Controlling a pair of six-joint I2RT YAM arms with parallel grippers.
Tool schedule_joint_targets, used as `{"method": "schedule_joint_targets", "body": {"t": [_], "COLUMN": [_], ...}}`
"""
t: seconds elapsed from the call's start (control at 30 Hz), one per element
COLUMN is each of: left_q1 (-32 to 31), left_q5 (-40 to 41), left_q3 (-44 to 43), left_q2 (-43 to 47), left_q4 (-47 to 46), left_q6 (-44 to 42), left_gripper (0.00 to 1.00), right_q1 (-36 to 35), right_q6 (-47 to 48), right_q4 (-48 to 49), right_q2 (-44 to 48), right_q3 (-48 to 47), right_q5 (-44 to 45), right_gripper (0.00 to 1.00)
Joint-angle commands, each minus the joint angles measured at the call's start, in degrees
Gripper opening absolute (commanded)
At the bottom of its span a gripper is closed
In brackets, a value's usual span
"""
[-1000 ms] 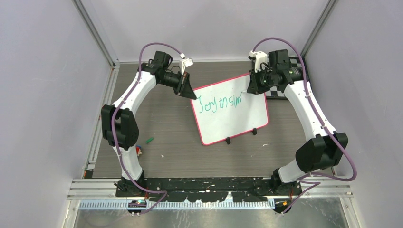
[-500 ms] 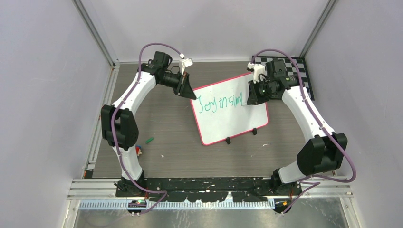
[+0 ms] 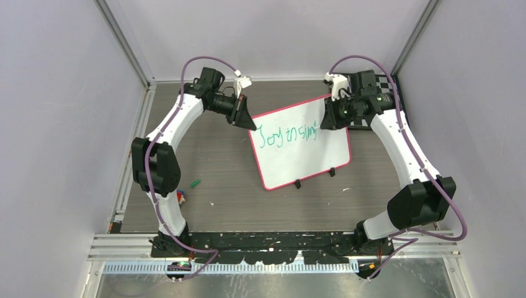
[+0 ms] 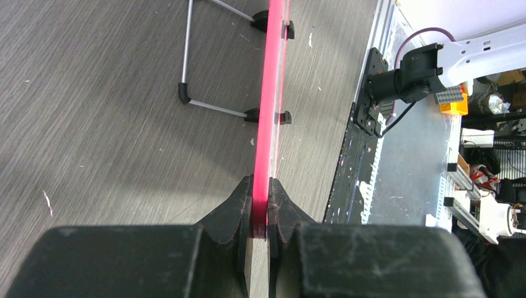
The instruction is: Write a sentence on the whiteboard
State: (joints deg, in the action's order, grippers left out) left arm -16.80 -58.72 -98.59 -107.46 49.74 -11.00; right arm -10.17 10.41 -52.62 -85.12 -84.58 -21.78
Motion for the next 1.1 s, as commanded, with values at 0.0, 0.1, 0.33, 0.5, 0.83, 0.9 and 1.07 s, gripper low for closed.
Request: {"method": "schedule_joint_targets", "body": {"t": [0.0, 0.1, 0.33, 0.5, 0.83, 0.9, 1.07], "left_q1": [-0.87, -0.87, -0.88, -0.88, -0.87, -0.87, -0.88], "left_q5": [3.08, 3.08, 3.00, 2.92, 3.08, 3.09, 3.09], "left_q3": [1.12, 1.12, 1.55, 1.73, 1.77, 1.61, 1.33], "left_q2": [1.71, 1.64, 1.73, 1.82, 2.10, 1.96, 1.82], "left_q4": [-0.78, -0.69, -0.99, -1.39, -1.40, -1.41, -1.48], "left_q6": [-2.18, -2.18, -1.67, -1.49, -1.57, -1.51, -1.43], "left_gripper": [0.00, 0.00, 0.00, 0.00, 0.00, 0.00, 0.00], "right_q1": [1.02, 1.07, 1.05, 1.10, 1.58, 1.70, 1.74], "right_q6": [-0.58, -0.32, -0.84, -0.69, -1.71, -1.71, -1.54], "right_q4": [-0.10, 0.85, 1.73, 2.70, 4.29, 4.26, 4.16], "right_q2": [1.54, 1.13, -0.46, -1.02, -1.33, -1.13, -0.21], "right_q3": [-4.89, -5.07, -4.59, -4.28, -4.71, -4.43, -2.52], "right_q5": [-1.39, 0.54, 1.40, 3.12, 5.92, 6.48, 7.63], "right_gripper": [0.00, 0.00, 0.00, 0.00, 0.00, 0.00, 0.00]}}
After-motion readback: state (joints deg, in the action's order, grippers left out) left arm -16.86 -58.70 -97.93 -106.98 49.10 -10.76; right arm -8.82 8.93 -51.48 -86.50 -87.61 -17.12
